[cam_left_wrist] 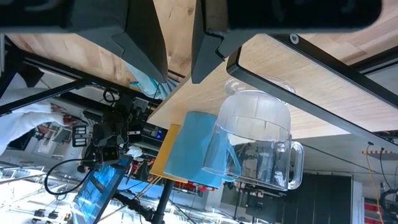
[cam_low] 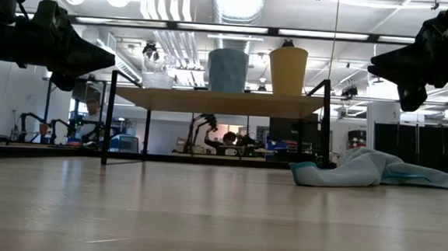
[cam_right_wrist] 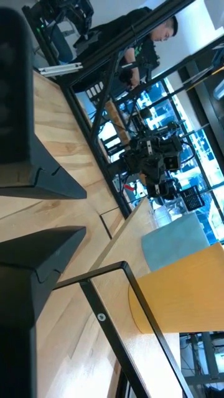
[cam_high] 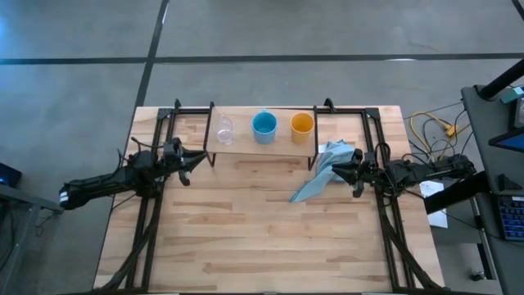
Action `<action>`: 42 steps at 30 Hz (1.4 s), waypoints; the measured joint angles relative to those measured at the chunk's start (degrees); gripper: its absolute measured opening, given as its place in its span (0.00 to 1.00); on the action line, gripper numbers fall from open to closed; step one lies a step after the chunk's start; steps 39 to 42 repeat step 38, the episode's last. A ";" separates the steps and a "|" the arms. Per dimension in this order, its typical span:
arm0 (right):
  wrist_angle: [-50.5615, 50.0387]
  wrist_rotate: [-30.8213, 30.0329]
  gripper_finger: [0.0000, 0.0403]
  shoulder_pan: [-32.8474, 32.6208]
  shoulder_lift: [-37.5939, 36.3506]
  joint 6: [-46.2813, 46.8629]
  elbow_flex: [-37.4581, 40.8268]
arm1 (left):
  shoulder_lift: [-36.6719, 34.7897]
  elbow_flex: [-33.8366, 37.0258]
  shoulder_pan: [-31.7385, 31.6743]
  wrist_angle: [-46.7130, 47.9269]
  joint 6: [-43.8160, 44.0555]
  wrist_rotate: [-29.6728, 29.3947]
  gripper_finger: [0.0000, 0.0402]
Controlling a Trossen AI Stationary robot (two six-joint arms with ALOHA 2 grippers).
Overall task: Stack small to large cups/mugs on shelf
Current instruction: Return to Home Position
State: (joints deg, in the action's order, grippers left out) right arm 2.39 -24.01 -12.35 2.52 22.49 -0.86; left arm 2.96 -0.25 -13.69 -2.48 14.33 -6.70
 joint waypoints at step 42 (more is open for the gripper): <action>0.00 0.00 0.18 -0.01 0.00 0.00 0.00 | 0.00 0.00 0.02 0.00 0.00 0.00 0.15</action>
